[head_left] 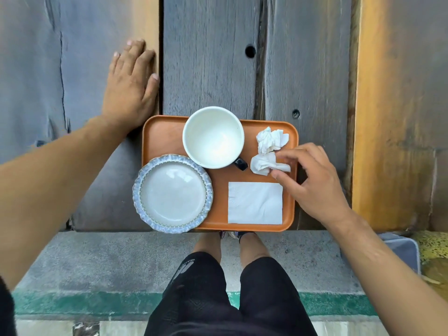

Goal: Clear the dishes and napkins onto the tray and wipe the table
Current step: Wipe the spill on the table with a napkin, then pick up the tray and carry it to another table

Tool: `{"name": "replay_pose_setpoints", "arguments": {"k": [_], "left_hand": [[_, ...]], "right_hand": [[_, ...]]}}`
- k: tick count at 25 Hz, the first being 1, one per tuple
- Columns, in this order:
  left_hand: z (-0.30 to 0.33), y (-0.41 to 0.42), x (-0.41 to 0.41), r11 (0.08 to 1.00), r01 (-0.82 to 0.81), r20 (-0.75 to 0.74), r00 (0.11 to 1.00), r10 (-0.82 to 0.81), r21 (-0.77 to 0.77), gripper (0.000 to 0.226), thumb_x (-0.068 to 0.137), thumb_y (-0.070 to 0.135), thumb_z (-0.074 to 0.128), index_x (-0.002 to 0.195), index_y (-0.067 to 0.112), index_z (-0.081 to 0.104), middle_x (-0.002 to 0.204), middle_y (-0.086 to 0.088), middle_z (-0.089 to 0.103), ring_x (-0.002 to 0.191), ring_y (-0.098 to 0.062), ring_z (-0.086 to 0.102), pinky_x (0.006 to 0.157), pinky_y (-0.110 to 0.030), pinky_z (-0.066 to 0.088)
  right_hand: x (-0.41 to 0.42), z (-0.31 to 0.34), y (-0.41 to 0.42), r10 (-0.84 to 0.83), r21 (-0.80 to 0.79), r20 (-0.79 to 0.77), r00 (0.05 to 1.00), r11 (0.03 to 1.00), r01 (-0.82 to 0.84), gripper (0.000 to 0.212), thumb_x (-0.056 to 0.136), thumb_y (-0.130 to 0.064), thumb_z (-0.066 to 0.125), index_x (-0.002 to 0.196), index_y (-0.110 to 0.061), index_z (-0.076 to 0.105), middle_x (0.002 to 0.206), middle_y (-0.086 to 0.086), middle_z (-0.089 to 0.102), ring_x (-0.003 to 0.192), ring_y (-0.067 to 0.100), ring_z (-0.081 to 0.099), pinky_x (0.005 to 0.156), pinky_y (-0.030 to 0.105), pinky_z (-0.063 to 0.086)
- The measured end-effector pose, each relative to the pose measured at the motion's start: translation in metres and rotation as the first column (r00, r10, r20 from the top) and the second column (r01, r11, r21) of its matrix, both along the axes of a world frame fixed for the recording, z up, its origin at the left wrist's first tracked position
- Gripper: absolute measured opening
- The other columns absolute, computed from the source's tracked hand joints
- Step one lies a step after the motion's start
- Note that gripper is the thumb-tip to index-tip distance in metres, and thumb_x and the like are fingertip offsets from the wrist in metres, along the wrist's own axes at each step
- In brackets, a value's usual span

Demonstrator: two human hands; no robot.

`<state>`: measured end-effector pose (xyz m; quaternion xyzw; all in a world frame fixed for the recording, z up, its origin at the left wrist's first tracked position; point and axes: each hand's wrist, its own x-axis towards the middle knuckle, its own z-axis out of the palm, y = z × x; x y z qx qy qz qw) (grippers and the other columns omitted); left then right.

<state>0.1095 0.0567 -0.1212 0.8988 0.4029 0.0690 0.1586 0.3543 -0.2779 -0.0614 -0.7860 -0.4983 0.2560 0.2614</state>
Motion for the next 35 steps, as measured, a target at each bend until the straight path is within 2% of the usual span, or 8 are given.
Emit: {"name": "replay_pose_setpoints", "arguments": {"k": [5,8,13,17,21,25,31,35], "left_hand": [[0.008,-0.047,-0.069,0.979,-0.179,-0.02,0.984,0.178,-0.094,0.052,0.105,0.021,0.035,0.155,0.006,0.04,0.168,-0.018,0.029,0.157,-0.037,0.022,0.127,-0.045,0.008],[0.014,-0.089,-0.12,0.936,-0.317,-0.073,0.948,0.309,-0.15,0.052,0.102,0.018,0.037,0.152,0.001,0.043,0.165,-0.023,0.032,0.154,-0.044,0.027,0.127,-0.053,0.016],[0.033,-0.169,-0.174,0.902,-0.37,-0.204,0.922,0.328,-0.223,0.063,0.091,0.022,0.045,0.148,-0.005,0.045,0.162,-0.03,0.034,0.149,-0.05,0.031,0.124,-0.058,0.025],[0.054,-0.247,-0.185,0.834,-0.466,-0.297,0.875,0.383,-0.297,0.046,0.091,0.014,0.059,0.134,-0.004,0.058,0.136,-0.03,0.053,0.125,-0.05,0.051,0.107,-0.056,0.044],[0.064,-0.292,-0.178,0.551,-0.604,-0.431,0.797,0.423,-0.577,0.018,0.099,0.016,0.053,0.105,0.005,0.066,0.109,-0.016,0.064,0.103,-0.036,0.062,0.087,-0.041,0.047],[0.069,-0.284,-0.162,0.179,-0.635,-0.503,0.726,0.469,-0.751,0.016,0.095,0.024,0.05,0.087,0.011,0.054,0.079,-0.011,0.06,0.072,-0.025,0.053,0.068,-0.035,0.039],[0.069,-0.28,-0.132,0.313,-0.615,-0.5,0.78,0.377,-0.724,0.02,0.098,0.024,0.051,0.092,0.008,0.06,0.104,-0.017,0.073,0.092,-0.03,0.065,0.083,-0.038,0.049],[0.081,-0.313,-0.117,0.404,-0.64,-0.569,0.767,0.296,-0.653,0.018,0.1,0.024,0.051,0.1,0.011,0.063,0.114,-0.014,0.071,0.113,-0.032,0.065,0.088,-0.033,0.047]], "right_hand": [[-0.014,-0.005,-0.041,-0.352,-0.115,0.015,0.936,0.929,0.351,0.022,0.098,-0.023,0.061,0.119,-0.016,0.064,0.112,0.002,0.054,0.106,0.02,0.054,0.095,0.039,0.05],[-0.024,-0.014,-0.071,-0.322,-0.173,0.161,0.933,0.921,0.348,0.018,0.095,-0.013,0.059,0.113,-0.011,0.063,0.109,0.009,0.052,0.107,0.028,0.051,0.097,0.049,0.047],[-0.05,-0.001,-0.099,-0.302,-0.297,0.175,0.937,0.891,0.343,0.006,0.094,-0.009,0.059,0.098,-0.012,0.062,0.101,0.006,0.051,0.096,0.021,0.045,0.091,0.039,0.045],[-0.08,0.012,-0.123,-0.125,-0.608,0.09,0.988,0.779,0.155,0.014,0.095,-0.019,0.049,0.088,-0.018,0.061,0.099,0.002,0.06,0.092,0.021,0.059,0.084,0.036,0.051],[-0.105,0.017,-0.143,-0.042,-0.849,-0.09,0.995,0.526,-0.055,0.022,0.091,-0.021,0.045,0.069,-0.02,0.05,0.096,0.008,0.069,0.102,0.03,0.067,0.074,0.029,0.045],[-0.099,0.028,-0.124,-0.034,-0.857,-0.133,0.991,0.506,-0.098,0.028,0.093,-0.022,0.046,0.066,-0.02,0.048,0.092,0.007,0.064,0.103,0.03,0.065,0.075,0.029,0.042],[-0.091,0.019,-0.098,0.025,-0.865,-0.212,0.977,0.46,-0.2,0.034,0.092,-0.034,0.054,0.109,-0.01,0.071,0.115,0.009,0.072,0.105,0.026,0.067,0.087,0.035,0.053],[-0.086,0.019,-0.095,0.092,-0.831,-0.245,0.965,0.493,-0.257,0.027,0.094,-0.027,0.051,0.101,-0.011,0.071,0.114,0.008,0.072,0.105,0.026,0.068,0.088,0.036,0.054]]}}
